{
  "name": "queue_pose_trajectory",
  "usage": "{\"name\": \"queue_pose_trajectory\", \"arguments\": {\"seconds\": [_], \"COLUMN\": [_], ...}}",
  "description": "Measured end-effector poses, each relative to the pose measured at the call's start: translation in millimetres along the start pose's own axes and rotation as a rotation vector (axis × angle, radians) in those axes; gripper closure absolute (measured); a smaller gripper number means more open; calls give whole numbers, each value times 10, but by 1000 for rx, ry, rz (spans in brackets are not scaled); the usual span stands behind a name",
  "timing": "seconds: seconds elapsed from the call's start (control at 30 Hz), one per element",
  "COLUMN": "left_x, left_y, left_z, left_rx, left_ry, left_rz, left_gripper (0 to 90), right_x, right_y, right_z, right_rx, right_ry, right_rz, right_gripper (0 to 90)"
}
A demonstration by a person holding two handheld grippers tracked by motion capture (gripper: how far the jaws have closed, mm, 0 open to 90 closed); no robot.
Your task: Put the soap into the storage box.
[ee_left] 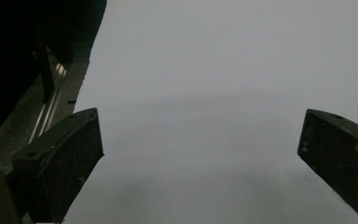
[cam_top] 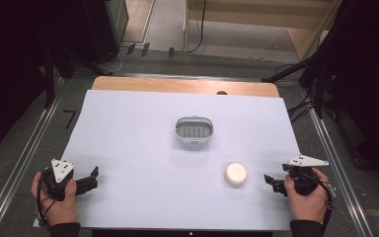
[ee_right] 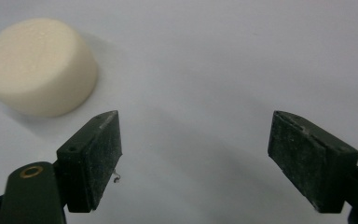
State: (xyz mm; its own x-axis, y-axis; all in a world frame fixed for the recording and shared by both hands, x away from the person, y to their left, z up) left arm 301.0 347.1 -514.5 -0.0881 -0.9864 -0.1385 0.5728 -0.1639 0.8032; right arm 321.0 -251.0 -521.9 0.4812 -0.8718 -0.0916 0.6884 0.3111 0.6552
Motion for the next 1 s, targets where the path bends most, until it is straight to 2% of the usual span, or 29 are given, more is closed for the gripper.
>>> {"name": "queue_pose_trajectory", "arguments": {"seconds": [0.1,0.23,0.33,0.47,0.53,0.67,0.73,0.87,1.0], "left_x": [7,2,2,-23,-44,-66,-66,-56,-60], "left_y": [-4,-21,-16,-10,-5,2,2,1,3], "left_z": [-10,-48,-41,-23,-12,5,5,3,8], "left_rx": [-11,-50,-40,-25,-14,5,6,4,8], "left_ry": [12,31,29,21,8,2,9,2,-10], "left_rz": [-7,-10,-5,19,51,75,73,62,73], "left_gripper": [23,23,23,23,23,36,71,73,73], "right_x": [-86,-162,-219,-261,-276,-289,-310,-365,-413], "right_y": [13,81,136,188,197,225,239,252,292], "right_z": [-43,-58,-60,-51,-56,-60,-63,-85,-101], "right_rx": [-54,-67,-74,-89,-107,-125,-131,-160,-168], "right_ry": [12,35,57,63,65,62,72,85,98], "right_rz": [44,73,98,119,131,145,160,181,208], "right_gripper": [178,177,177,177,176,173,174,175,176]}}
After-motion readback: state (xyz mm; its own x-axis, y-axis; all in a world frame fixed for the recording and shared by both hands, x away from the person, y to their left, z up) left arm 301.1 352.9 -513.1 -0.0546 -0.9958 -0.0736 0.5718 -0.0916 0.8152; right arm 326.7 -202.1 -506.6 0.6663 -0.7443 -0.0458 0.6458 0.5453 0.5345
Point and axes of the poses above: each handheld gripper's, and its own axes: z roughly backward along the jaws, y roughly out of its top, x roughly to its right, the point moved 9 cm from there along -z, roughly forward along the jaws, and after that the axes turned 2 degrees about -x, right-handed, at the moved point
